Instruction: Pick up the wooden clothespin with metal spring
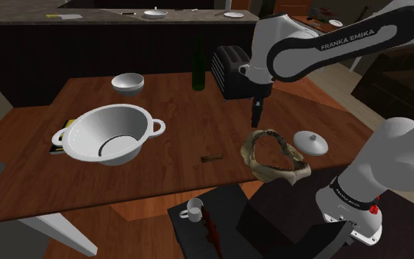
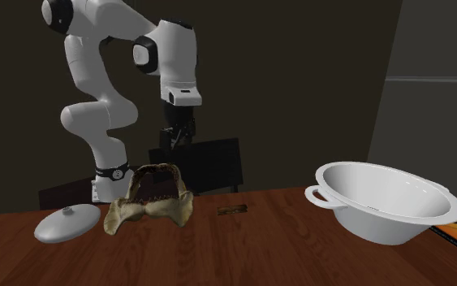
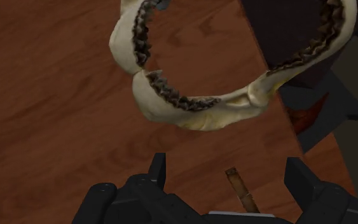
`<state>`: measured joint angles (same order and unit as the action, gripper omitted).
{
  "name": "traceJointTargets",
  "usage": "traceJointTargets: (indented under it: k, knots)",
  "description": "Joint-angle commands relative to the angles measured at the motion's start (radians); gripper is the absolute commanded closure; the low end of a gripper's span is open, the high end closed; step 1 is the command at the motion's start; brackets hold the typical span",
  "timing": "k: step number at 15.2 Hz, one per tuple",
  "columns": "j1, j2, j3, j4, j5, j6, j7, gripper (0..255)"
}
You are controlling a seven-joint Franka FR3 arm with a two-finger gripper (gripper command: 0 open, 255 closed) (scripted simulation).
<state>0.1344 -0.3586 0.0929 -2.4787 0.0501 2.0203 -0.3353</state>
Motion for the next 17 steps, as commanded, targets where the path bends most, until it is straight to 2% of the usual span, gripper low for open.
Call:
traceJointTargets:
  k: [1, 8, 17]
  knots:
    - [0.018, 0.073, 0.016, 0.011, -0.005, 0.073, -0.025, 0]
    - [0.065, 0.310, 0.067, 0.066, -0.056, 0.284, -0.101, 0]
    - [0.126, 0.597, 0.107, 0.180, -0.188, 0.481, -0.132, 0]
